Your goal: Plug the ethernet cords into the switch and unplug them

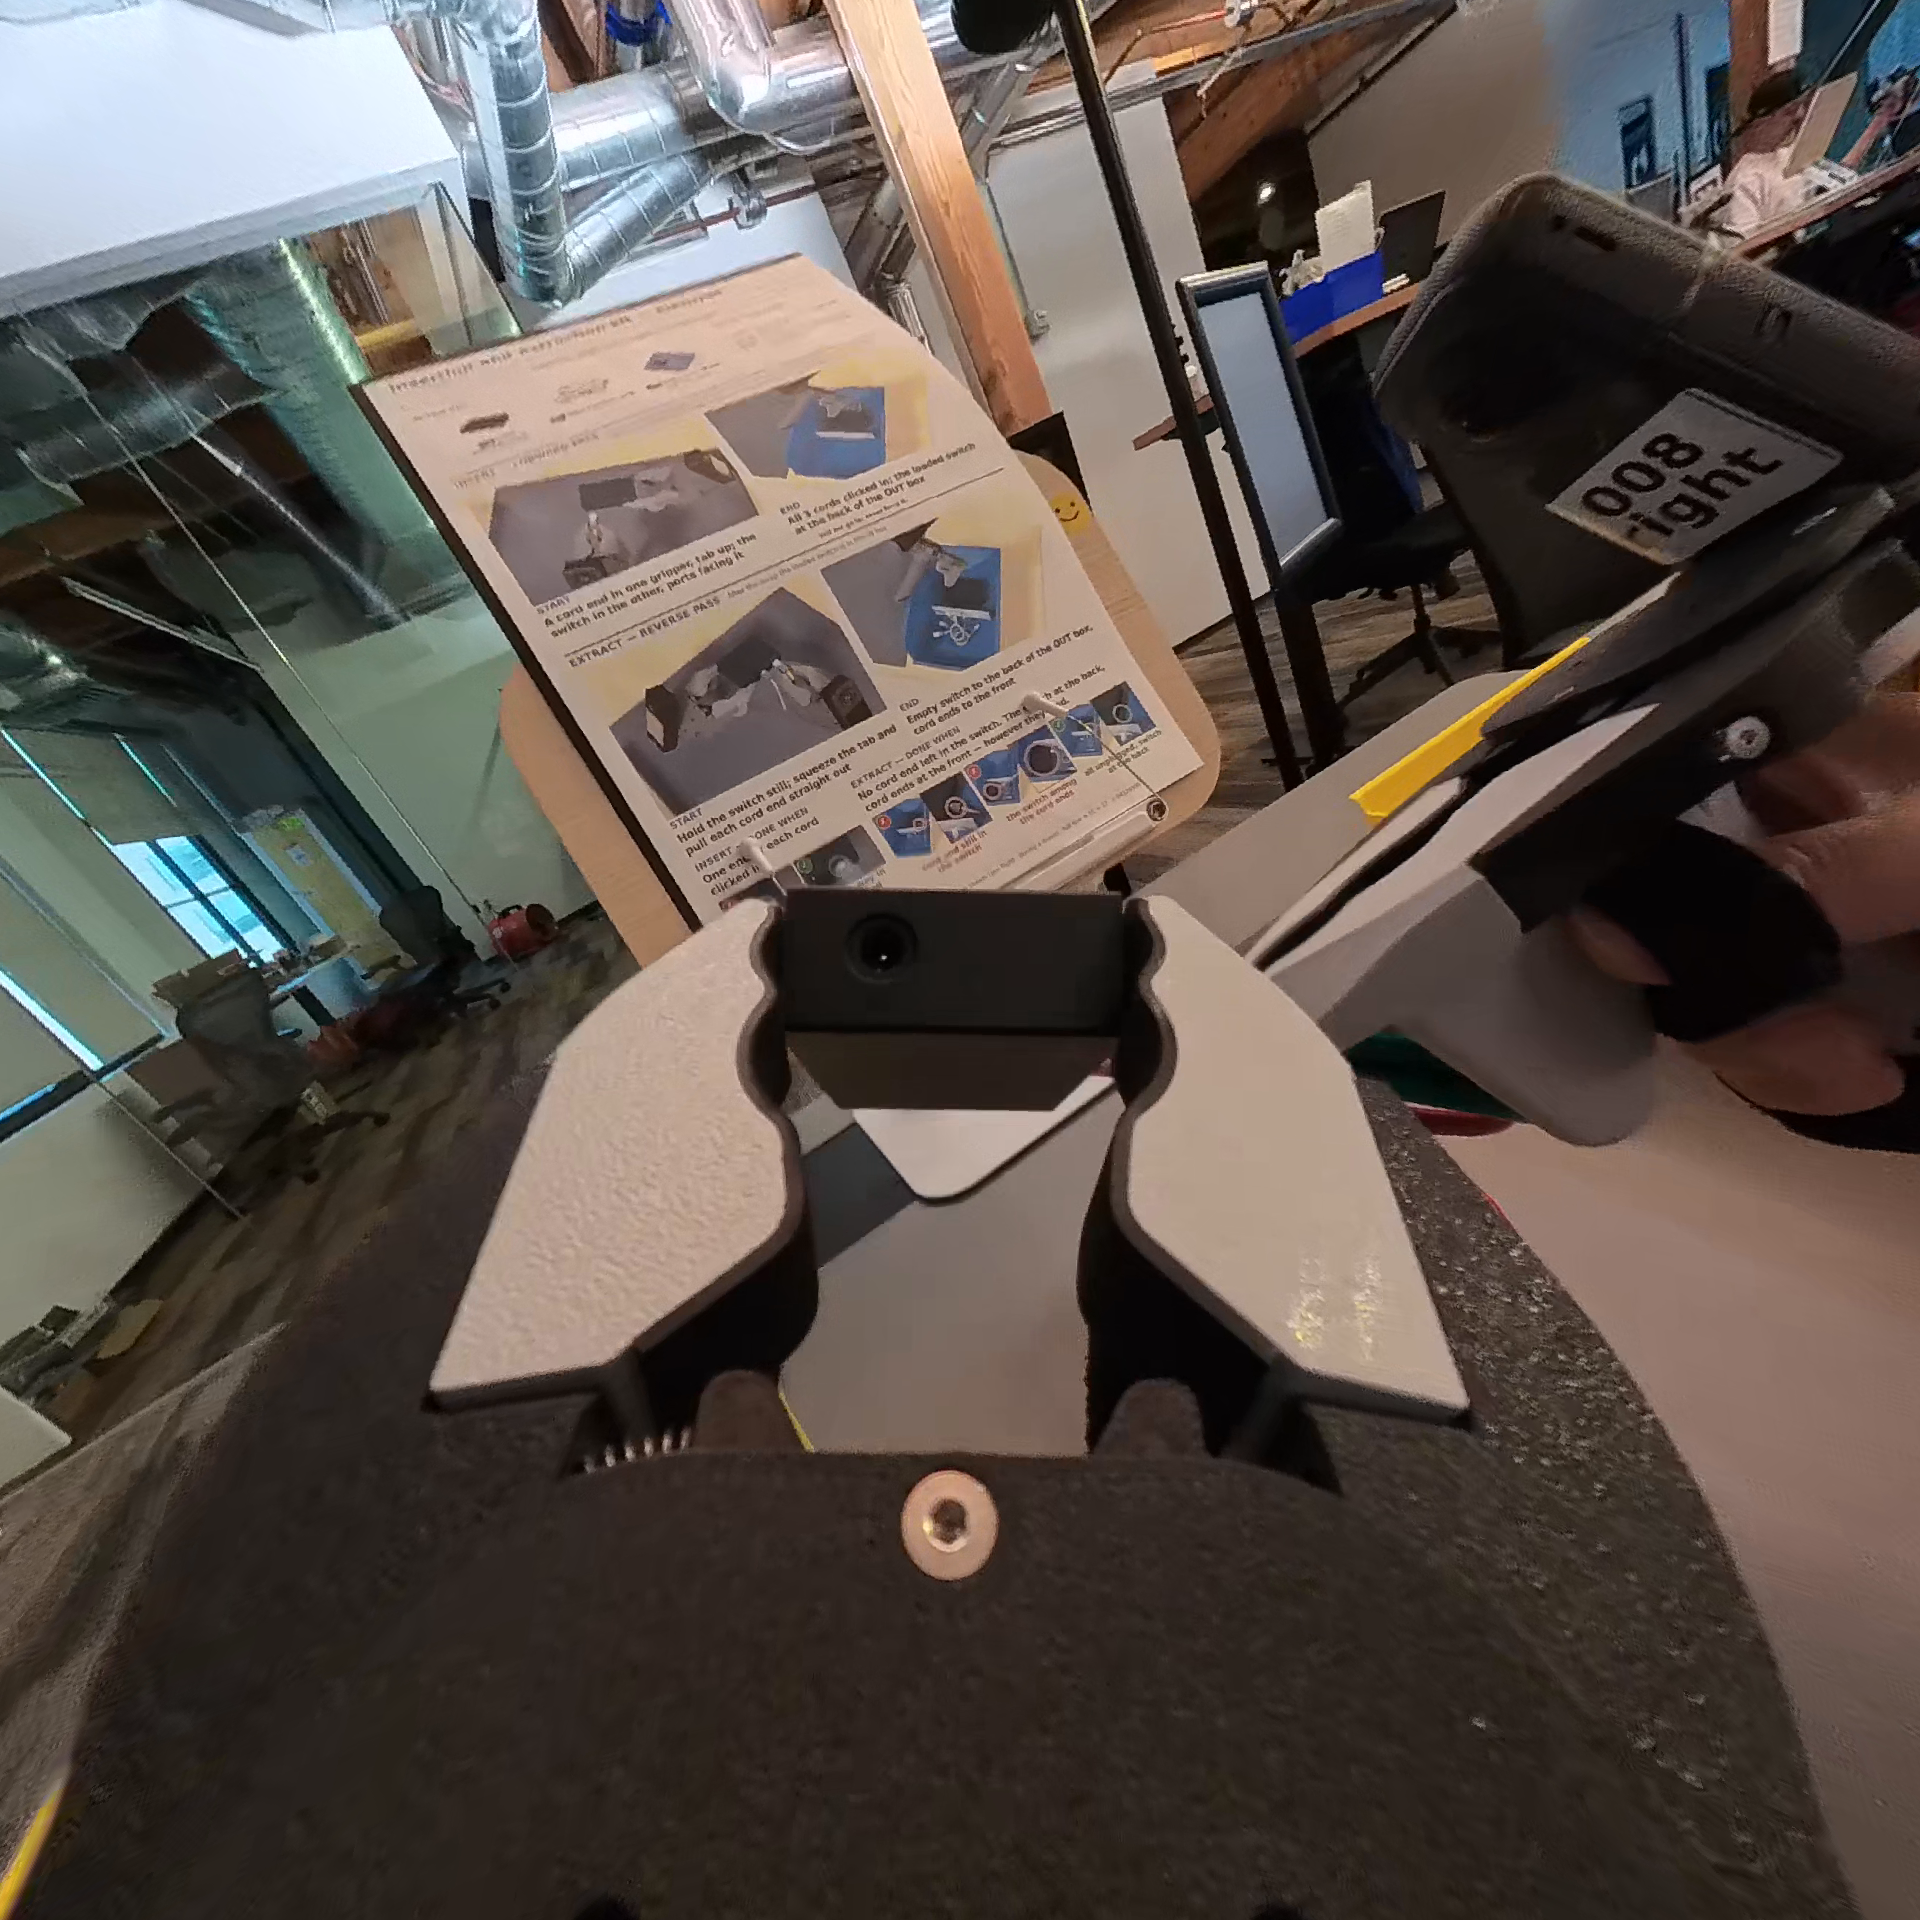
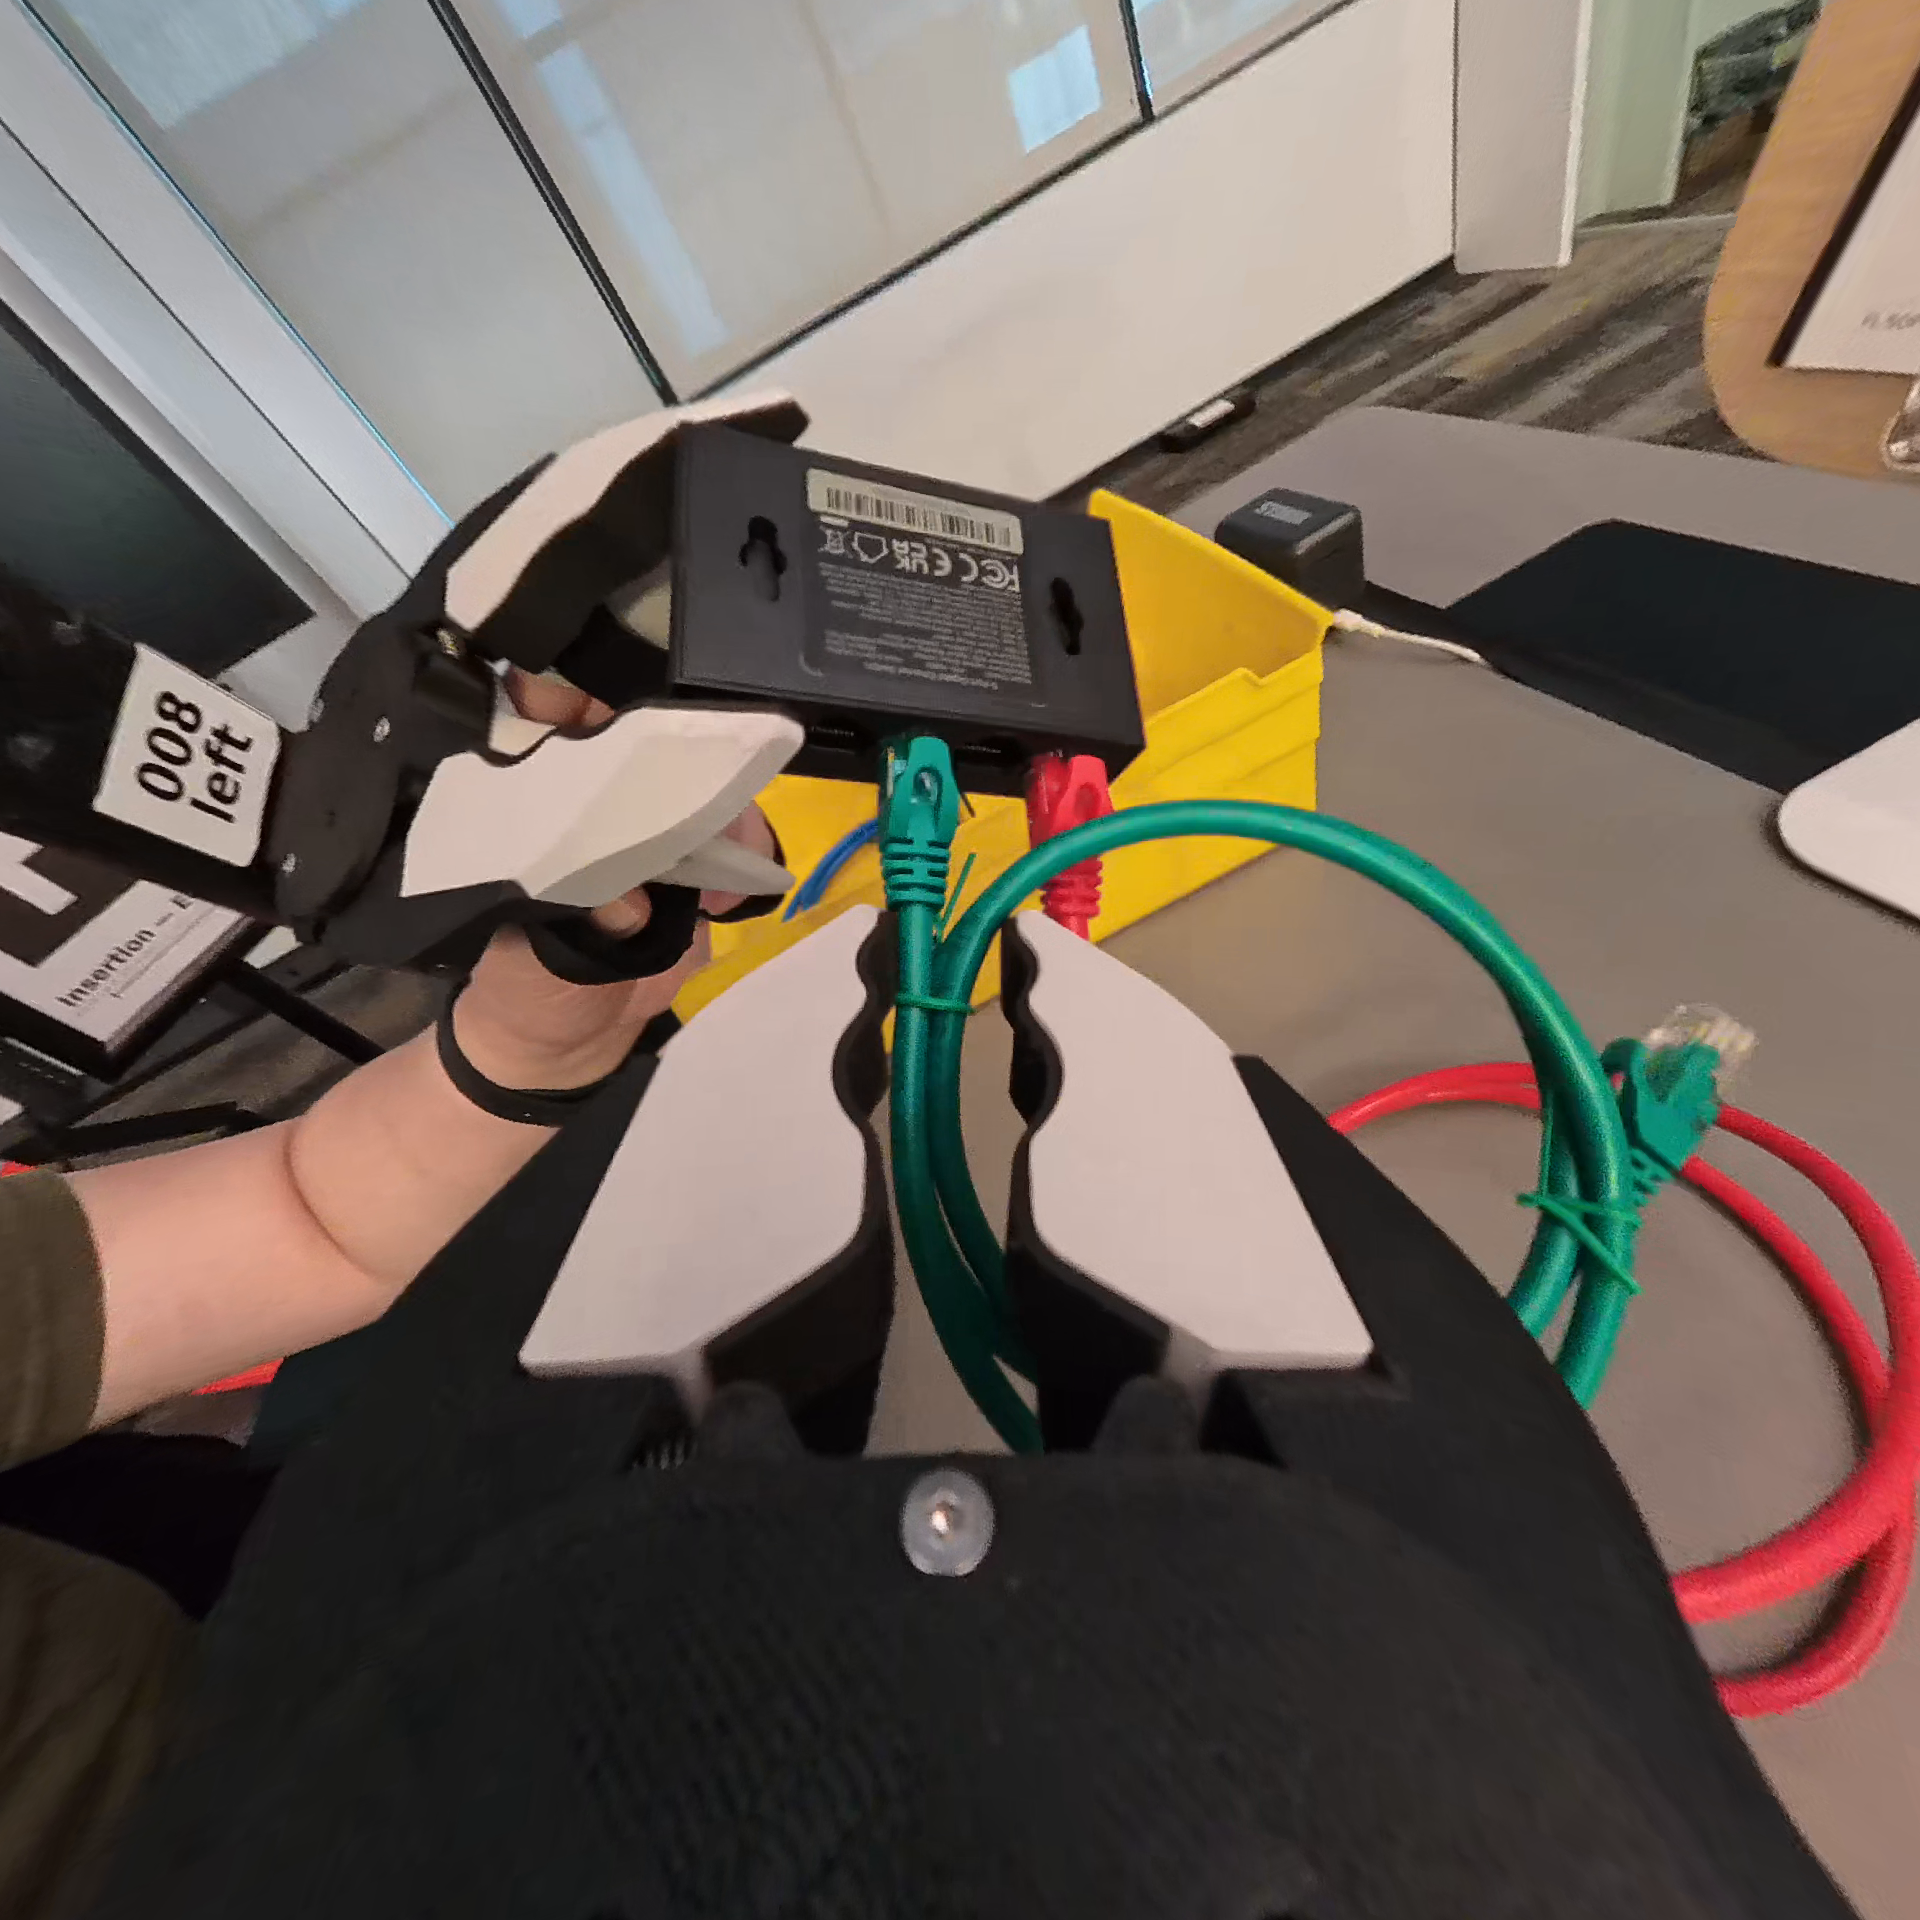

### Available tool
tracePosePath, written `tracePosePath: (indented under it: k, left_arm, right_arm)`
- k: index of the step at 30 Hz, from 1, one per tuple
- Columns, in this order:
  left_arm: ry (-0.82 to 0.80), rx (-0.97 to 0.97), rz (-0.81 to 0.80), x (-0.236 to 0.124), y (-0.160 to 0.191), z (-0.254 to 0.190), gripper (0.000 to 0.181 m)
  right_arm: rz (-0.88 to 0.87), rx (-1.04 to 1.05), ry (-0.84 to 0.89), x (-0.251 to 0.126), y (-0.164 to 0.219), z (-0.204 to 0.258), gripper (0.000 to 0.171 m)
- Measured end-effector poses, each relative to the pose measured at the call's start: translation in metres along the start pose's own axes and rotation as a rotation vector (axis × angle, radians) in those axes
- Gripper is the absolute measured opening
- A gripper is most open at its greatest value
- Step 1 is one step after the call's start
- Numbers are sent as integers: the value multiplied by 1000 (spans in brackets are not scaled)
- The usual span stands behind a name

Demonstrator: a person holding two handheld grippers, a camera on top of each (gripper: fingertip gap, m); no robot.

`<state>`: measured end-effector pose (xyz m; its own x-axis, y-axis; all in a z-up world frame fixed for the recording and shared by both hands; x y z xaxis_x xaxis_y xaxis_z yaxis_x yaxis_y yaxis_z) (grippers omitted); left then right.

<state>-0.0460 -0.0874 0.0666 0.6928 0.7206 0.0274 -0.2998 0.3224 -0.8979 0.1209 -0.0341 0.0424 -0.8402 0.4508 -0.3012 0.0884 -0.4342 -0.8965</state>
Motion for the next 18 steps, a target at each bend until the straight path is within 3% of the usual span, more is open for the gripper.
tracePosePath:
  k: [3, 8, 18]
  left_arm:
    - [-9, 20, -35, -2, -3, 0, 61]
    - [-25, 31, -82, -8, -11, -2, 61]
    - [-12, 38, -12, -3, -10, -7, 69]
  right_arm:
    - [-52, -73, 13, -4, -3, 5, 17]
    - [-159, -374, 250, -18, -10, 32, 14]
    - [-144, -683, 486, -32, -20, 48, 14]
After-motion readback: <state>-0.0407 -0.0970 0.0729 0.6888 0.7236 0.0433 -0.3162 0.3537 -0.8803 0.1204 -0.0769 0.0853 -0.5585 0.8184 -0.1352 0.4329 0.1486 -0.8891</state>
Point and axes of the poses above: each gripper's, where its closed fingertips meet, x out along the fingers, y out of its underside, z = x × y across the jaws, the point moved 10 cm from there along -x, back along the fingers, and after that the axes turned 15 degrees about y, right-handed, at the moved point
